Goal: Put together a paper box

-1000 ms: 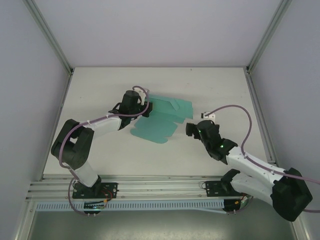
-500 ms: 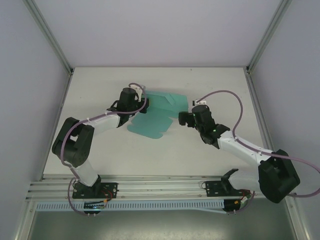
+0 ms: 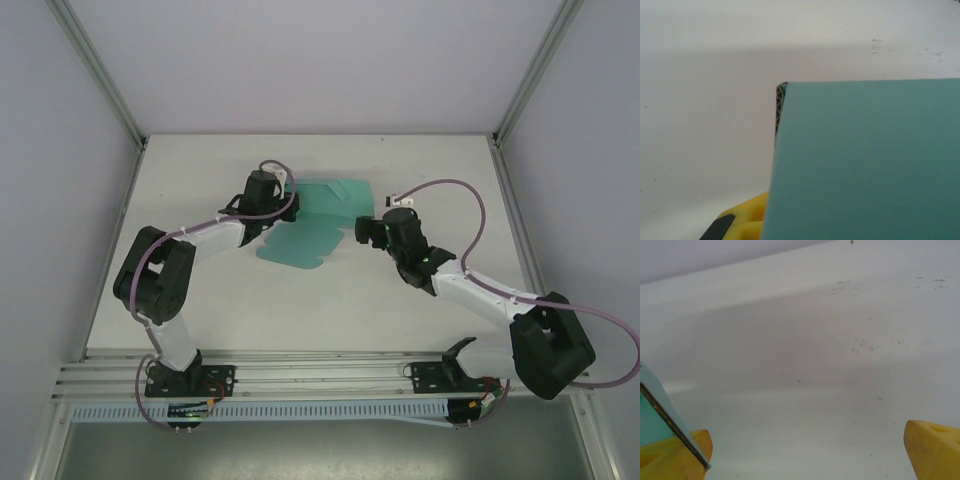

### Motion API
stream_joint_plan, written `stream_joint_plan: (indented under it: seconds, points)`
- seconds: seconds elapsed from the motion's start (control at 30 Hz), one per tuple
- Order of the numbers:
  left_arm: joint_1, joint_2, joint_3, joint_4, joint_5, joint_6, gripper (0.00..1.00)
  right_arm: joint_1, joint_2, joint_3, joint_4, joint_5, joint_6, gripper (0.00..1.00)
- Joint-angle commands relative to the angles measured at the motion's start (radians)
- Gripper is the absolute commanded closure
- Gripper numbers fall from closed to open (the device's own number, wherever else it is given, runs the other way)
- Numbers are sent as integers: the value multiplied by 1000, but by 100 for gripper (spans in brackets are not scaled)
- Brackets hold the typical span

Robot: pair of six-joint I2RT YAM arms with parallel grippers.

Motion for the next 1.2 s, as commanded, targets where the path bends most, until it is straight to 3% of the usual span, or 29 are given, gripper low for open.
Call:
stream_joint_plan:
  seconds: [0.0,0.23,0.37,0.53,0.8,1.0,1.17]
  points:
    - [-49,13,34,-87,143,-18,100,8,-3,-2,258,-78,52,1]
    - [-47,12,118,-205,208,-115,100,0,21,-4,228,-165,-24,1]
    - [-43,-22,109,-192,225,-123,100,-33,-64,-63,158,-179,-17,1]
    - [-20,-48,102,-168,308,-147,100,-67,-202,-176,135,-312,-33,1]
    - [-11,-56,112,-180,341,-154,100,-69,-282,-235,142,-432,-67,1]
    - [-10,-58,109,-176,363,-148,100,-68,-297,-205,107,-405,-97,1]
    - [-8,-62,103,-182,350,-143,100,-74,-361,-211,23,-312,-116,1]
